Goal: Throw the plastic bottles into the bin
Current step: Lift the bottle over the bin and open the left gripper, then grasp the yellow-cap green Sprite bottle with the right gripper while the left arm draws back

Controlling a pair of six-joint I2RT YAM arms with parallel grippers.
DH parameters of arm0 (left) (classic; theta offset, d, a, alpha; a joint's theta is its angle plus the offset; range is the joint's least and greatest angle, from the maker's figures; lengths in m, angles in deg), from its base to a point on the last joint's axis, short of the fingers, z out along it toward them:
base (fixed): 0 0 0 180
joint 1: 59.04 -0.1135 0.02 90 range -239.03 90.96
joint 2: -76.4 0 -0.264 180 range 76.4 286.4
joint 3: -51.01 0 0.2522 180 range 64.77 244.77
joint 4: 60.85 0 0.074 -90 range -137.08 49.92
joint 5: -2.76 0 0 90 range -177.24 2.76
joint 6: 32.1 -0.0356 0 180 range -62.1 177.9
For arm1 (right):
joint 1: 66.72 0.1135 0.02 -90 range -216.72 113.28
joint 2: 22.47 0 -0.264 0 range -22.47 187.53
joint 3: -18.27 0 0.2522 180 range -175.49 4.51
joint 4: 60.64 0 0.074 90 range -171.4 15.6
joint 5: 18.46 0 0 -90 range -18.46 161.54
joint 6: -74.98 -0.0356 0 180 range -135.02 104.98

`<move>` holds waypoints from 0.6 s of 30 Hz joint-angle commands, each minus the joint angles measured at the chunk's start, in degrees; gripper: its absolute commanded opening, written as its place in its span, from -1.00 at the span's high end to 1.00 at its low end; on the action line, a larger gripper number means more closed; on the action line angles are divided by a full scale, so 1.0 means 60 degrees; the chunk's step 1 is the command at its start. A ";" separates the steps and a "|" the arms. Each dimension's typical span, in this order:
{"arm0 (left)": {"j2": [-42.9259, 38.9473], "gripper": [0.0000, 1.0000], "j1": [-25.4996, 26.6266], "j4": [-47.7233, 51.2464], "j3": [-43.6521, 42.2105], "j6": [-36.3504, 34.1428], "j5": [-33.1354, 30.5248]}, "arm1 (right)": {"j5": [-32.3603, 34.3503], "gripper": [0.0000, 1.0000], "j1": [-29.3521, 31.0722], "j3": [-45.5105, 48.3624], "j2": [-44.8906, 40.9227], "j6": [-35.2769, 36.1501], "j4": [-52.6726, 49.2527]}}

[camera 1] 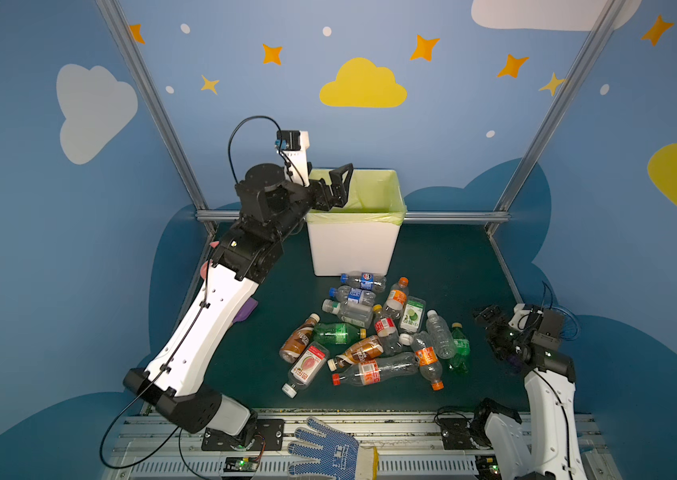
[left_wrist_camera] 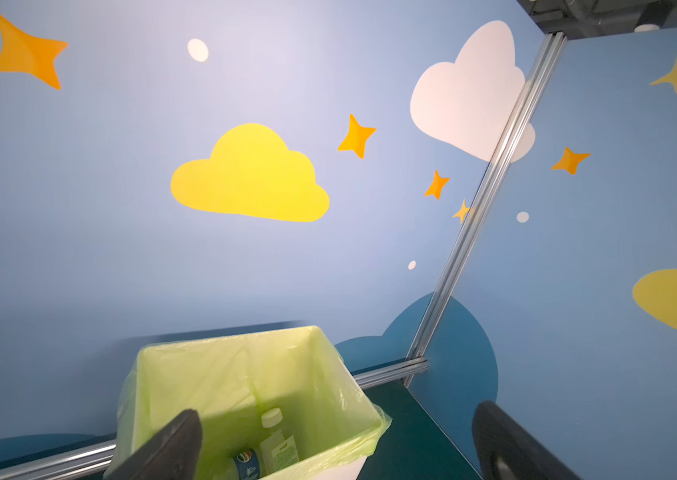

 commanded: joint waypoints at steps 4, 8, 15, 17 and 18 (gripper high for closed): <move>-0.1196 -1.00 -0.0057 -0.0117 -0.3420 -0.0288 -0.0947 | 0.0011 -0.90 0.0199 0.0267 0.0367 0.0094 -0.0131; -0.2355 -1.00 -0.0240 -0.0100 -0.5312 -0.0092 -0.1635 | 0.0065 -0.86 0.0379 0.0498 0.0720 0.0259 -0.0105; -0.3700 -1.00 -0.1213 0.0402 -0.7331 0.0886 -0.1408 | 0.0639 -0.57 0.0891 0.1028 0.1058 0.0159 0.0162; -0.3914 -1.00 -0.1405 0.0520 -0.7599 0.1027 -0.1366 | 0.0758 -0.55 0.1043 0.1070 0.1208 0.0179 0.0188; -0.4003 -1.00 -0.1492 0.0552 -0.7716 0.1076 -0.1317 | 0.0814 -0.52 0.1140 0.1112 0.1300 0.0159 0.0218</move>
